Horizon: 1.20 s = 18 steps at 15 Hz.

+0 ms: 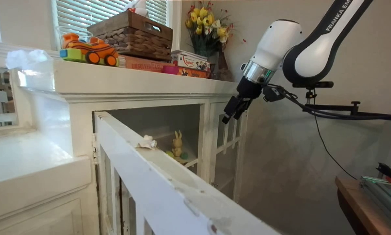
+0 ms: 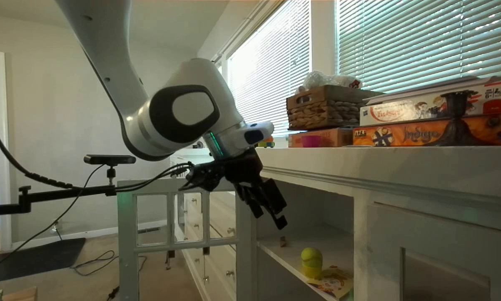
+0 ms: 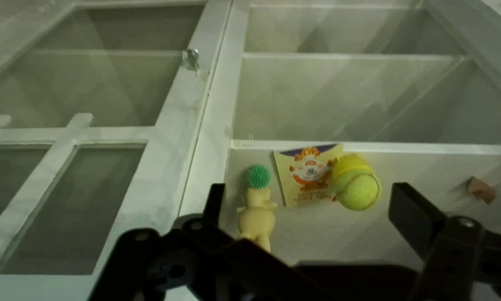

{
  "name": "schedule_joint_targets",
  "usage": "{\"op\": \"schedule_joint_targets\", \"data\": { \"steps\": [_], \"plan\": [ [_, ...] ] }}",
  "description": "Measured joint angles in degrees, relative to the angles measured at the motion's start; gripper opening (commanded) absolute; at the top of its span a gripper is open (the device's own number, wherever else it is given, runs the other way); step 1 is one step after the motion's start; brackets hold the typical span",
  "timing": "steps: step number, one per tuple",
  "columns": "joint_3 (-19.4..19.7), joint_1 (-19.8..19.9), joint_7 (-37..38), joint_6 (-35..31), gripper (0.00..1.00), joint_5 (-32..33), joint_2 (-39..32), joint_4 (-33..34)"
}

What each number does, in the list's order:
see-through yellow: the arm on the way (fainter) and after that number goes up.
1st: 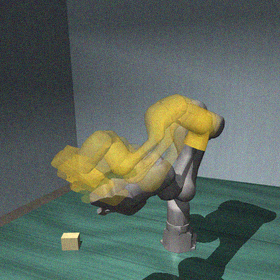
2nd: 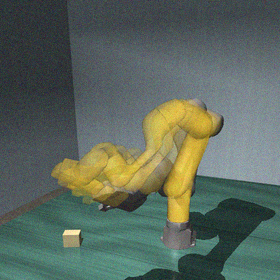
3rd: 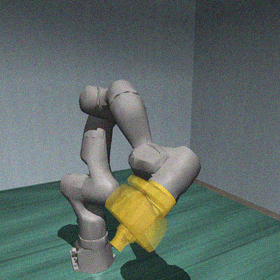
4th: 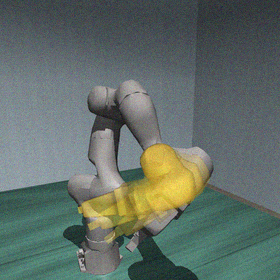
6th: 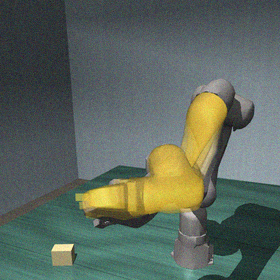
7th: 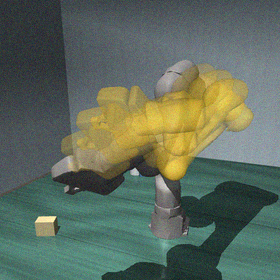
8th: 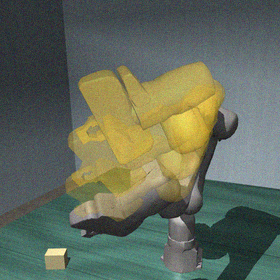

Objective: Put the tennis ball on the countertop.

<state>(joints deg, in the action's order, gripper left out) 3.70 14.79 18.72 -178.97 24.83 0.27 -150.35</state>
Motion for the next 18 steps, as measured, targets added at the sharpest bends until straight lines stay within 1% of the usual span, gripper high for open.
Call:
{"op": "schedule_joint_targets", "data": {
  "steps": [2,3,6,7,9,14,16,18],
  "plan": [
    [-0.01,-0.02,0.00,-8.30,1.00,-0.68,-3.08,-0.32],
    [-0.03,-0.64,-1.12,-12.03,1.00,-3.29,-4.70,-0.62],
    [-1.60,-0.80,-0.75,-20.61,1.00,-3.77,-9.78,-0.78],
    [-1.17,-1.13,-1.63,-22.29,1.00,-4.38,-11.31,-0.52],
    [-0.94,-1.12,-1.90,-22.72,1.00,-4.48,-12.32,-0.32],
    [-0.71,-1.23,-2.01,-22.72,1.00,-4.48,-12.15,-0.31],
    [0.19,-1.51,-2.77,-23.05,1.00,-4.59,-12.75,0.02],
    [0.50,-1.52,-4.52,-23.64,1.00,-6.13,-14.36,1.12]
  ]
}}
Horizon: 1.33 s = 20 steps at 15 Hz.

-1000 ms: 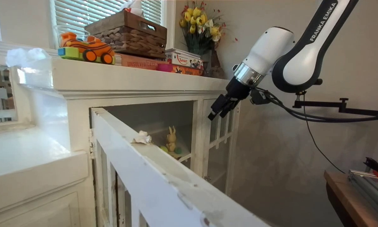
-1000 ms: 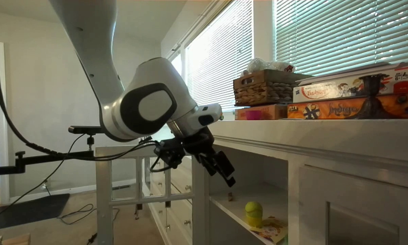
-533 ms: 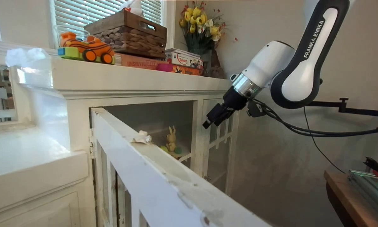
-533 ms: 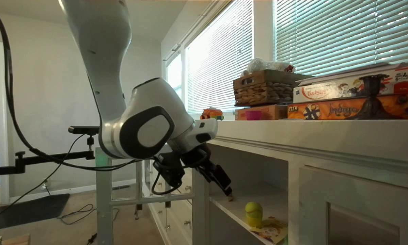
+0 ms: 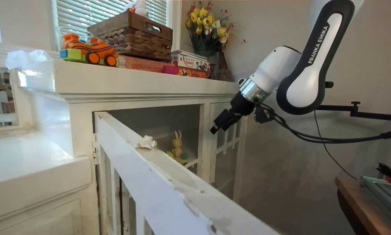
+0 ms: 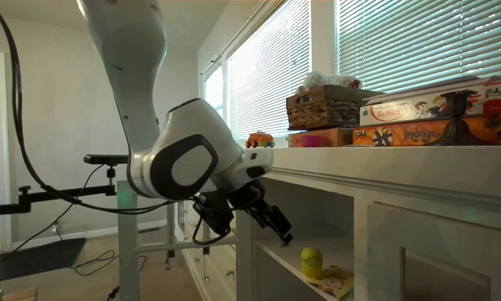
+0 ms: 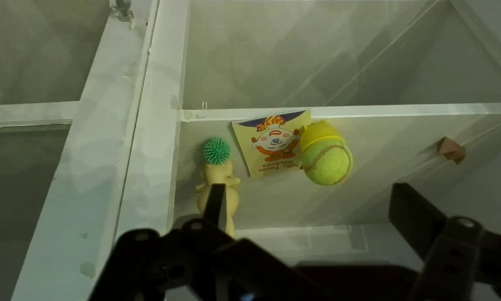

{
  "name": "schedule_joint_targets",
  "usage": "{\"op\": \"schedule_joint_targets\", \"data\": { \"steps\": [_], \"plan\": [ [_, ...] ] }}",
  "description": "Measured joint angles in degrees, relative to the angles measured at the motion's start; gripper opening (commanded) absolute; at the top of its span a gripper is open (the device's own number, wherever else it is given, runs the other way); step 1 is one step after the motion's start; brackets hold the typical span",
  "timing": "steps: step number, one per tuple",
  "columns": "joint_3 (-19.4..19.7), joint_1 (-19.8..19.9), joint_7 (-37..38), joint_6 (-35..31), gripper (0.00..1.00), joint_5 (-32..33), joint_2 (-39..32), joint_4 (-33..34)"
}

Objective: Put the tennis ball on the countertop.

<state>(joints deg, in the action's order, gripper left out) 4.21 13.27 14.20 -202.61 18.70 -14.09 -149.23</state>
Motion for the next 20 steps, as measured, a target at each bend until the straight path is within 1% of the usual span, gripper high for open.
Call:
{"op": "schedule_joint_targets", "data": {
  "steps": [4,9,11,13,17,20],
  "plan": [
    [0.15,-0.02,-0.06,-1.18,1.00,0.01,-4.89,4.26],
    [-2.35,0.35,-0.12,-1.31,1.00,-0.27,-11.44,10.84],
    [-3.93,0.70,-1.17,-1.24,1.00,-1.68,-13.60,13.25],
    [-4.62,0.60,-2.43,-1.17,1.00,-2.86,-15.41,15.43],
    [-4.70,0.14,-5.70,-0.29,1.00,-4.55,-18.13,19.35],
    [-4.54,-0.35,-7.71,1.68,1.00,-5.53,-19.85,22.24]
  ]
}}
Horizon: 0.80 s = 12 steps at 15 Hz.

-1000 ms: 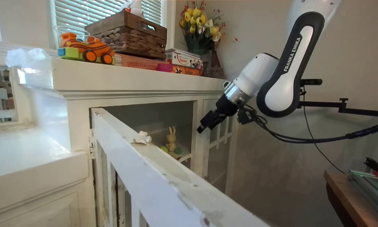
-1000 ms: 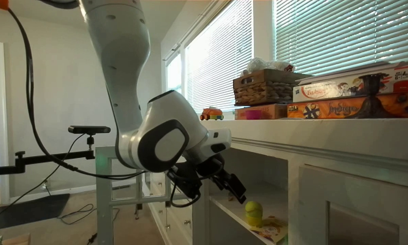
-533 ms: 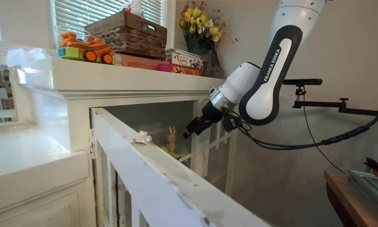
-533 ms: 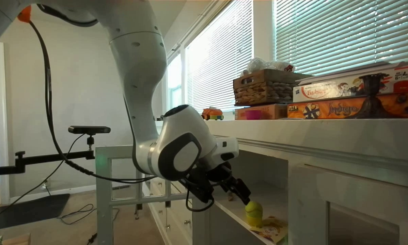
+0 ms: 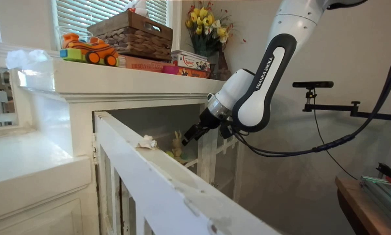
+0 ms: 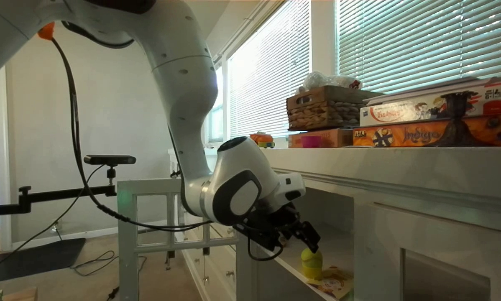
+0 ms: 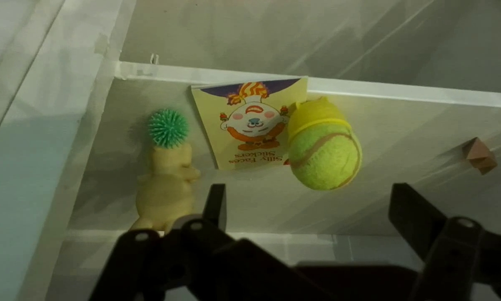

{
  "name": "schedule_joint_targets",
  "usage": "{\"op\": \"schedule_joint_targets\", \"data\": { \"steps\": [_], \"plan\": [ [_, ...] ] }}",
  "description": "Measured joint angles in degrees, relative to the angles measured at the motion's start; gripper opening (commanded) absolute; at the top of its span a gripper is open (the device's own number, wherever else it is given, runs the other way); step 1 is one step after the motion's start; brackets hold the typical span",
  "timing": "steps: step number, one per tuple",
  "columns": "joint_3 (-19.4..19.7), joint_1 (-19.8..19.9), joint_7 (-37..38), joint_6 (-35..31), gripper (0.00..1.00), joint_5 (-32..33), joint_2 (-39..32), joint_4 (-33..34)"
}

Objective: Put the tennis ball on the countertop.

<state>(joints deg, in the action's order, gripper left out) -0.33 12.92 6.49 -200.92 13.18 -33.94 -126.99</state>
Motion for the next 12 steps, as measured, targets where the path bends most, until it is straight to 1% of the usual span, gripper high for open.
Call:
{"op": "schedule_joint_targets", "data": {
  "steps": [5,12],
  "plan": [
    [0.29,-1.44,-1.87,5.83,1.00,-1.14,-2.35,4.87],
    [-0.07,-2.85,-3.33,11.08,1.00,-1.22,-3.77,9.94]
  ]
}}
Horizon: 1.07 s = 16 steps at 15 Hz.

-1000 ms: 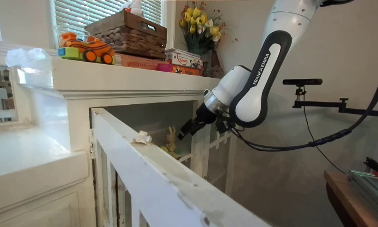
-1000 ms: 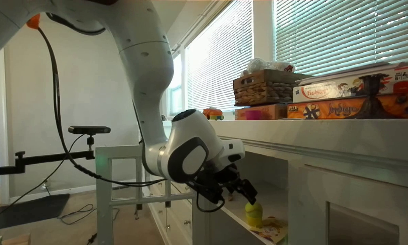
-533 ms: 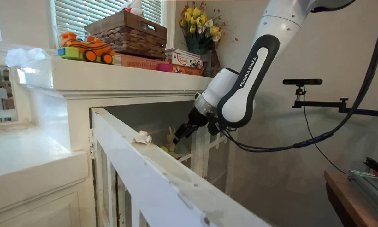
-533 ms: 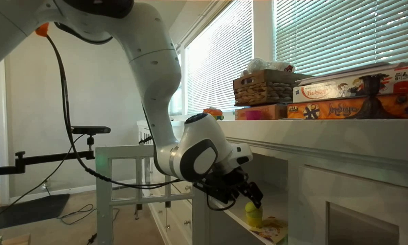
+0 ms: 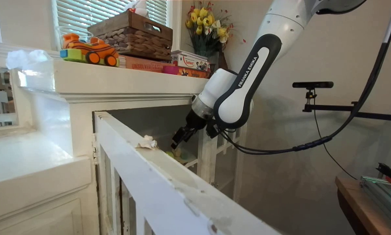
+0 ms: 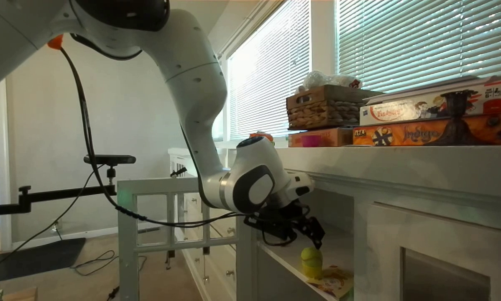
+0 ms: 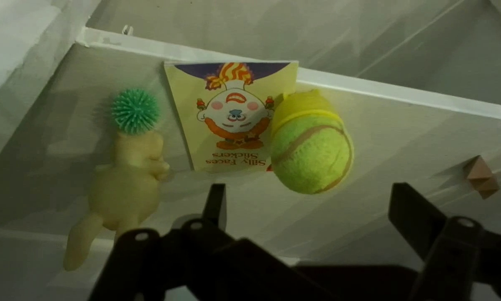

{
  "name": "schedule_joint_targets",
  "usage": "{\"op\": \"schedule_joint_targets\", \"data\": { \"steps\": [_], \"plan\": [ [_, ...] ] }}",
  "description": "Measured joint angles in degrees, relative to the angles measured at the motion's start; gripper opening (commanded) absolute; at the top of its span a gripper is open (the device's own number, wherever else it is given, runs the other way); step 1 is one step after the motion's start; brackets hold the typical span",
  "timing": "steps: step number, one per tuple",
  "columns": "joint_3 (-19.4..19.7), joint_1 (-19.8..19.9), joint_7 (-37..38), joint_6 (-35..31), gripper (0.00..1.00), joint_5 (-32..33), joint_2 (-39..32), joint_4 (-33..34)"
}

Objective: Put the tennis ball on the countertop.

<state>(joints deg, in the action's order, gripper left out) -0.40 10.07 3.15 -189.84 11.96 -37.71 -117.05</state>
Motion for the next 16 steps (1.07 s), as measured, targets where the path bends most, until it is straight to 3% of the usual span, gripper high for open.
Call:
{"op": "schedule_joint_targets", "data": {
  "steps": [16],
  "plan": [
    [1.43,-2.41,-2.15,0.80,1.00,-0.01,-4.07,3.29]
  ]
}}
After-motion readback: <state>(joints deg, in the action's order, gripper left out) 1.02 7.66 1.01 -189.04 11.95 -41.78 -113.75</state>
